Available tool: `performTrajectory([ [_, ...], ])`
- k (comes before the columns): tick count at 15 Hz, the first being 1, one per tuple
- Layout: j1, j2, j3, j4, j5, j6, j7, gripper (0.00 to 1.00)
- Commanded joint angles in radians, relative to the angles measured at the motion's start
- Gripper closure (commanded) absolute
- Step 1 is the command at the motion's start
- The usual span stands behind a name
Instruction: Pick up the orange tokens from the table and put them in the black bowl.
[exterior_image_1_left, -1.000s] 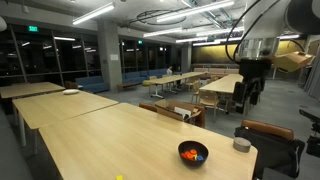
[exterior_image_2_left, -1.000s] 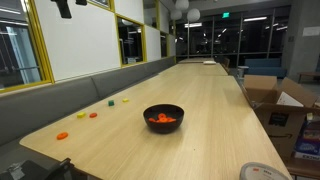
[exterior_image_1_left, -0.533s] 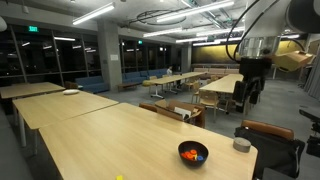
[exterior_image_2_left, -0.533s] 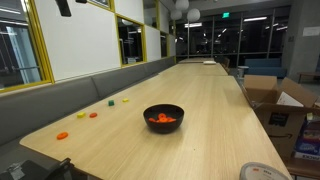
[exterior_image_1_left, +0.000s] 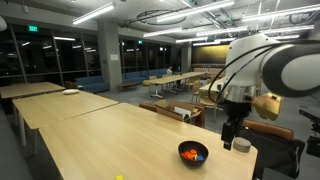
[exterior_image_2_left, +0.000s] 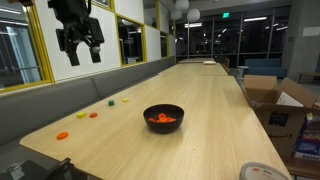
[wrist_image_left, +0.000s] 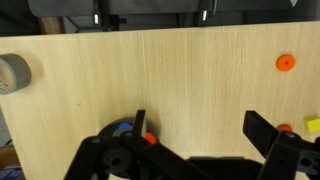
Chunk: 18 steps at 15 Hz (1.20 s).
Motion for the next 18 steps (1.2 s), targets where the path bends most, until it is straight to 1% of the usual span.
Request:
performTrajectory([
  [1,0.066,0.201,0.005,-0.017,0.032,0.221,-0.066,0.00],
  [5,0.127,0.452,0.015,0.023,0.039,0.417,-0.098,0.00],
  [7,0.145,0.586,0.033,0.060,0.029,0.493,-0.092,0.00],
  [10,0.161,0.748,0.060,0.111,0.000,0.572,-0.066,0.00],
  [14,0.193,0.904,0.071,0.187,-0.020,0.614,-0.060,0.00],
  [17,0.210,0.969,0.075,0.223,0.004,0.637,-0.080,0.00],
  [18,0.217,0.985,0.076,0.222,0.007,0.663,-0.075,0.00],
])
